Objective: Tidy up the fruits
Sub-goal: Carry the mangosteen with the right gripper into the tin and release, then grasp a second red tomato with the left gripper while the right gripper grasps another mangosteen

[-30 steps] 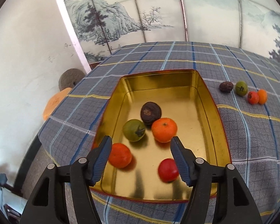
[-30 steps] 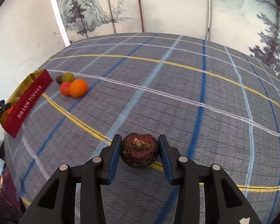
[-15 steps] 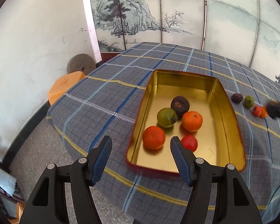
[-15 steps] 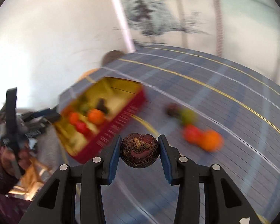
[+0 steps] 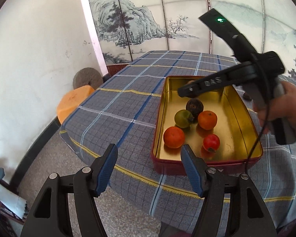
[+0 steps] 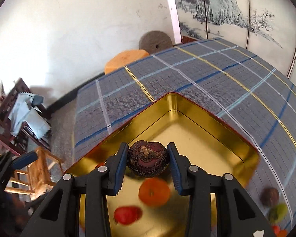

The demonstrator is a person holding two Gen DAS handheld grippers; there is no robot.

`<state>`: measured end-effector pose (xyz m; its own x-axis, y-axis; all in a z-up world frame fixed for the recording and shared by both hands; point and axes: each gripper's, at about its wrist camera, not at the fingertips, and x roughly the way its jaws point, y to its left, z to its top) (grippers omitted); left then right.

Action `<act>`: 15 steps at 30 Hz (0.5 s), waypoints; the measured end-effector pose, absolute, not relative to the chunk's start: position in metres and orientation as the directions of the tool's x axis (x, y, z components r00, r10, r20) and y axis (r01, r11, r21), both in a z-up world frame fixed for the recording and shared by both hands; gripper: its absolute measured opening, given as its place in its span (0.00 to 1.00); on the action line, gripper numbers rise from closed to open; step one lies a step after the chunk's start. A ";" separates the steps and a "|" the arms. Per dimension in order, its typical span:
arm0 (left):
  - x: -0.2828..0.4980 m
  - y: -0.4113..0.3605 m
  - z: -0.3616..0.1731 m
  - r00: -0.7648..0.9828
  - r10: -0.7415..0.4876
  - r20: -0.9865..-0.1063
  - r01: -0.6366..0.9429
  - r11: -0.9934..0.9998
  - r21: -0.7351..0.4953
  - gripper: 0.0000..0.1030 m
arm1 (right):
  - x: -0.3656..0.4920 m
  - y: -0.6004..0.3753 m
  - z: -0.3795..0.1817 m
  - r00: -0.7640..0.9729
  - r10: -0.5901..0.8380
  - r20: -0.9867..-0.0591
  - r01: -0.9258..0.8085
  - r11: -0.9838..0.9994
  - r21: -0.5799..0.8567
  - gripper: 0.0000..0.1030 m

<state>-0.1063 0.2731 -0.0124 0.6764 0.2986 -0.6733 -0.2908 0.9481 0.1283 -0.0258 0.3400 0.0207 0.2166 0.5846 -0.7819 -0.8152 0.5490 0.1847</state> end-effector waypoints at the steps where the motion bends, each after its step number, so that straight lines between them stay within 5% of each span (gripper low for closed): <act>1: -0.107 0.274 -0.014 0.672 0.299 -0.677 -0.293 0.948 0.127 0.65 | -0.025 0.345 0.019 0.221 0.585 -0.781 -0.815 0.550 0.181 0.38; 7: -0.104 0.278 -0.019 0.652 0.282 -0.704 -0.298 0.949 0.104 0.65 | -0.020 0.324 0.033 0.269 0.667 -0.695 -0.770 0.583 0.261 0.63; 15: -0.102 0.256 -0.018 0.677 0.246 -0.694 -0.233 0.966 0.116 0.65 | -0.059 0.218 0.040 0.403 0.665 -0.629 -0.723 0.653 0.227 0.66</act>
